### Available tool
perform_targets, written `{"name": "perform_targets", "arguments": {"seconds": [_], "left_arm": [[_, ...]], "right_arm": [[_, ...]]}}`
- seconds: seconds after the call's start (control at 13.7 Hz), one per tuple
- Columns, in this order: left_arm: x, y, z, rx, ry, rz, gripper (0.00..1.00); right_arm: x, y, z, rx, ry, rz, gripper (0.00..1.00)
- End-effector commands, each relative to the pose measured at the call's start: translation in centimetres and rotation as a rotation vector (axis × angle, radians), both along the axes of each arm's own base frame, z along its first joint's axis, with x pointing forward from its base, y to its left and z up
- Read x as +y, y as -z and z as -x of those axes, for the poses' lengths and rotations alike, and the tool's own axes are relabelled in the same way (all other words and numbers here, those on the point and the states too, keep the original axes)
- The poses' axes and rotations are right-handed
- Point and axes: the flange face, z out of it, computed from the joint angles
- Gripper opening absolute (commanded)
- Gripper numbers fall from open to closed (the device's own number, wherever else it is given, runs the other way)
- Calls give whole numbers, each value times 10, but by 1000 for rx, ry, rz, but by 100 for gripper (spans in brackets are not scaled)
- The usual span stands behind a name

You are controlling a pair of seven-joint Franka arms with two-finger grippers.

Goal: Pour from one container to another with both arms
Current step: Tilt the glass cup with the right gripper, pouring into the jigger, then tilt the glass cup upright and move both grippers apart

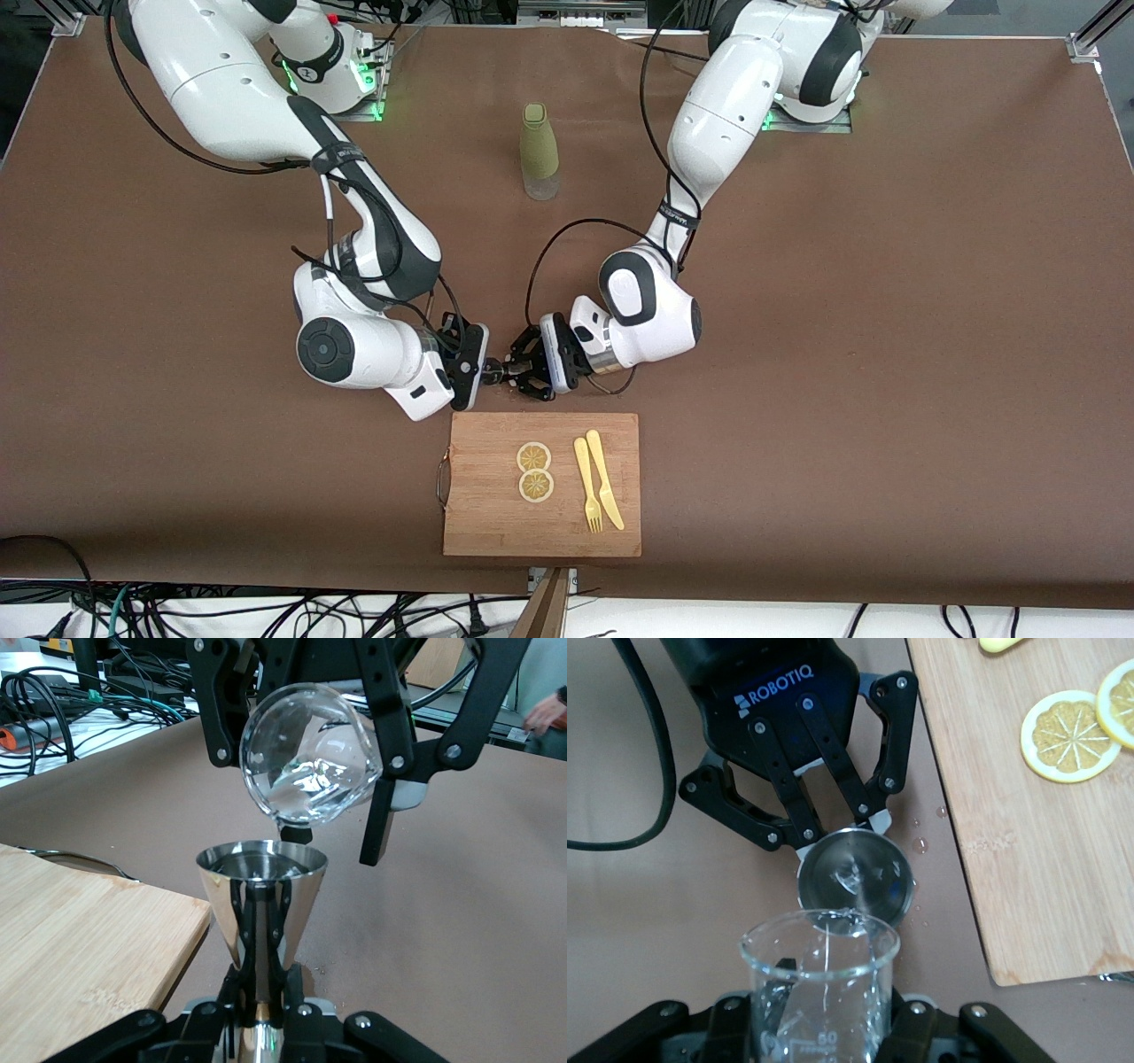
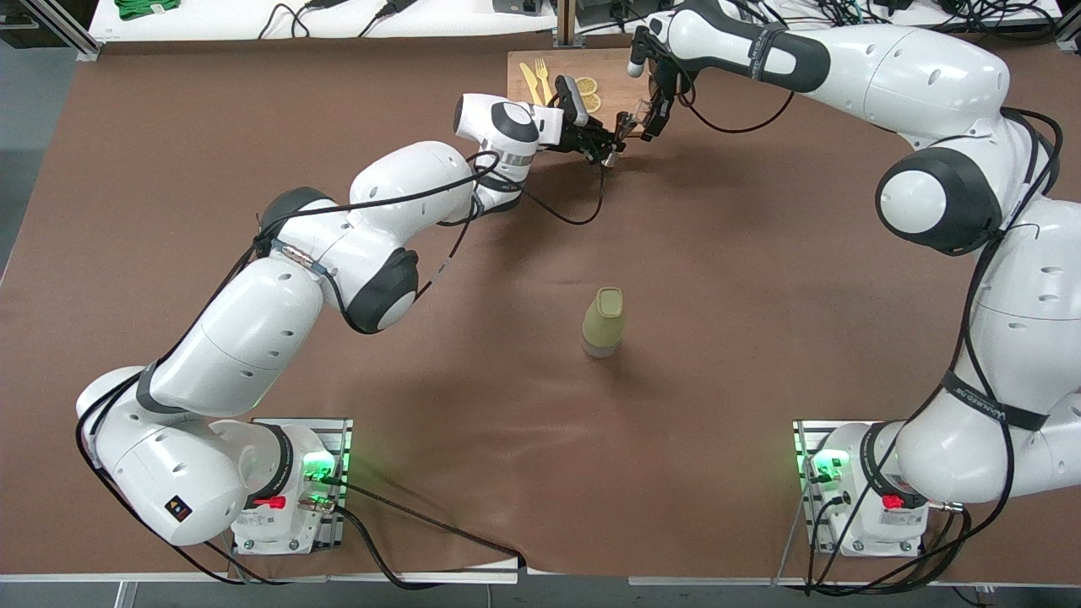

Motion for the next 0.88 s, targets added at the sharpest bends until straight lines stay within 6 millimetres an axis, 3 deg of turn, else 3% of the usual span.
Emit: {"name": "perform_targets", "arguments": {"seconds": [0.0,0.37,0.8], "left_arm": [[-3,-3,-5,-22,0,35,0],[-2,-3,-6,-22,-2,35,0],[15,-7,-19,-55,40,68,0]], "right_arm": [[4,-11,3,-10,-10,27,40],[6,-10,2,-16,-18,21,40],[-32,-6,-14,25,-44,-176,40]]}}
